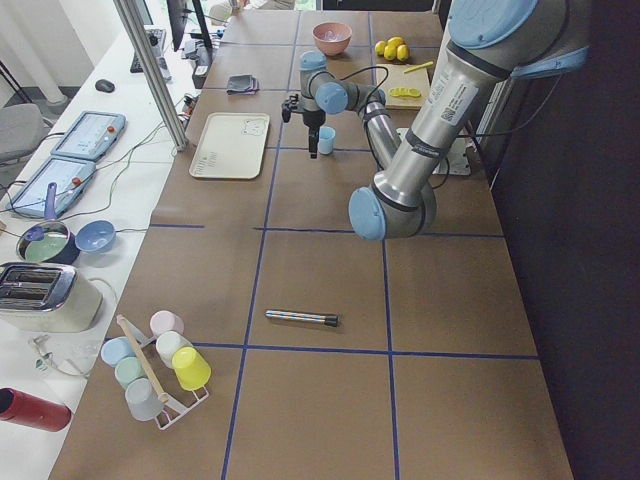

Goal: Mash ice and strawberries in cup
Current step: 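Open the left gripper to drop the strawberry into the cup, then move the left gripper to the steel muddler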

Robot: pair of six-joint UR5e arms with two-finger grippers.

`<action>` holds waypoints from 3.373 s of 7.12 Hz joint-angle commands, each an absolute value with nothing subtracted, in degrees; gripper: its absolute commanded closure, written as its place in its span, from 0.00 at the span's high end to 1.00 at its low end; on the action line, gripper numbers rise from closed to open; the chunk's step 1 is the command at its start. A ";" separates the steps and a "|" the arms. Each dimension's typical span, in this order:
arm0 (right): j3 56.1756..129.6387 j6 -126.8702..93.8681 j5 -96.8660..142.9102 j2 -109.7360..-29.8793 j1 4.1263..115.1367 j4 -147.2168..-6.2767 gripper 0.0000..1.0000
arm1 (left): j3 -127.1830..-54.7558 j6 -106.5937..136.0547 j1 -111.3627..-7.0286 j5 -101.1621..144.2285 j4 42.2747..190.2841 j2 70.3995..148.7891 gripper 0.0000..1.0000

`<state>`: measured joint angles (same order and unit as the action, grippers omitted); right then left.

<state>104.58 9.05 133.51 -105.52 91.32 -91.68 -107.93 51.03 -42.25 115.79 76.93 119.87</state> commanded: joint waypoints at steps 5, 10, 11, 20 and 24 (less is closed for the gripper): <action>105.21 9.31 133.33 -102.24 91.32 -92.28 1.00 | -95.50 -3.22 -77.41 130.23 80.22 99.84 1.00; 103.45 9.32 133.15 -99.67 91.05 -94.13 1.00 | -82.47 12.95 -76.91 130.25 116.19 90.62 1.00; 103.45 9.32 133.15 -99.75 91.05 -94.13 1.00 | -81.92 19.01 -74.82 130.25 120.37 90.70 1.00; 103.54 9.75 132.98 -100.28 91.05 -94.13 1.00 | -79.10 29.00 -63.72 129.46 124.10 91.49 1.00; 103.62 9.76 132.98 -100.28 91.14 -94.13 1.00 | -77.69 29.26 -63.46 129.55 124.10 92.02 0.64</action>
<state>103.53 9.76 132.98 -100.28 91.11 -94.13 -77.73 29.01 -63.49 129.48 124.13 91.94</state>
